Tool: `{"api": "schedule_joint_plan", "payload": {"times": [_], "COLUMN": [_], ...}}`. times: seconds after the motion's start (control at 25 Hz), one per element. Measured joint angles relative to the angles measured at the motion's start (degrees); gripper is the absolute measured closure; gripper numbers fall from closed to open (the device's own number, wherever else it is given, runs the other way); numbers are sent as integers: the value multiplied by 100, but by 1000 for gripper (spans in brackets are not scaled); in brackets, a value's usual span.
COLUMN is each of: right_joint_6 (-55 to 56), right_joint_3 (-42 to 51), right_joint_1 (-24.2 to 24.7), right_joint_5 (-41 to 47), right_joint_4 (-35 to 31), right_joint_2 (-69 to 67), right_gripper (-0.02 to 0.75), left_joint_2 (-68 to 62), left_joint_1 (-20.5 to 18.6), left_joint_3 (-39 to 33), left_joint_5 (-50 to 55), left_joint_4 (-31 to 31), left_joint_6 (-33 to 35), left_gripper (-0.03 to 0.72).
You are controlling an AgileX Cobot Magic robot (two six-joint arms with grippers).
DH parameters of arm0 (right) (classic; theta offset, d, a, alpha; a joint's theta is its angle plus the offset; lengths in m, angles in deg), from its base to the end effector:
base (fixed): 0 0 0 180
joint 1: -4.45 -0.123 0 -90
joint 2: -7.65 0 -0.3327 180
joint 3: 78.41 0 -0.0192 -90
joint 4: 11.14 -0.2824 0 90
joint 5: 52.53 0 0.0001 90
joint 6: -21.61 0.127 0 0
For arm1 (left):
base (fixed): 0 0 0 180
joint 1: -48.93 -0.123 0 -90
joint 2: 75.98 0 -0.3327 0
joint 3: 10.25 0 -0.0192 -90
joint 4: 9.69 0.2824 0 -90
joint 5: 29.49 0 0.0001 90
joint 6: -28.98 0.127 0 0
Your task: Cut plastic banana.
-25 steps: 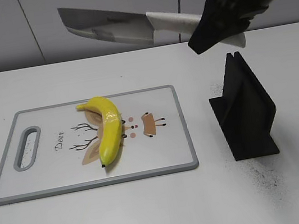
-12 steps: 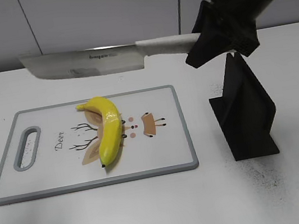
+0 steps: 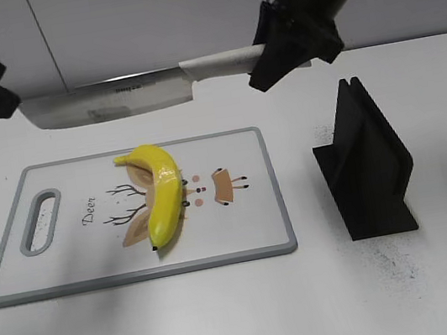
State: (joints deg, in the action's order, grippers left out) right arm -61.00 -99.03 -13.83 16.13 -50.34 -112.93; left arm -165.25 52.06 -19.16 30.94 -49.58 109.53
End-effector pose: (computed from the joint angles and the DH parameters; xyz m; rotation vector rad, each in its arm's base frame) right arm 0.4326 0.2217 0.2812 -1.8100 1.8143 0.6088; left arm 0.3235 -0.0887 0.3417 1.3911 1.9847 -0.3720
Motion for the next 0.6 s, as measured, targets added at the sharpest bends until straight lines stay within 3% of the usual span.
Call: {"api": "schedule_joint_plan", "payload": {"times": [0.4,0.48,0.6], "right_joint_6": [-484,-510,-527], "right_joint_3": [-129,-129,-140], "right_joint_1": [0,0,0], "right_joint_5": [38,38,52], "right_joint_4": [0,0,-6], "right_joint_2": [-119,-126,-189], "right_gripper": [575,575,575], "left_joint_2": [-1134,-1289,-1424], "left_joint_1": [600,645,659], "left_joint_3": [778,778,778], "left_joint_5": [81,87,-10], "left_joint_4": [262,363,417], "left_joint_6": [0,0,0], "left_gripper": [155,189,300]}}
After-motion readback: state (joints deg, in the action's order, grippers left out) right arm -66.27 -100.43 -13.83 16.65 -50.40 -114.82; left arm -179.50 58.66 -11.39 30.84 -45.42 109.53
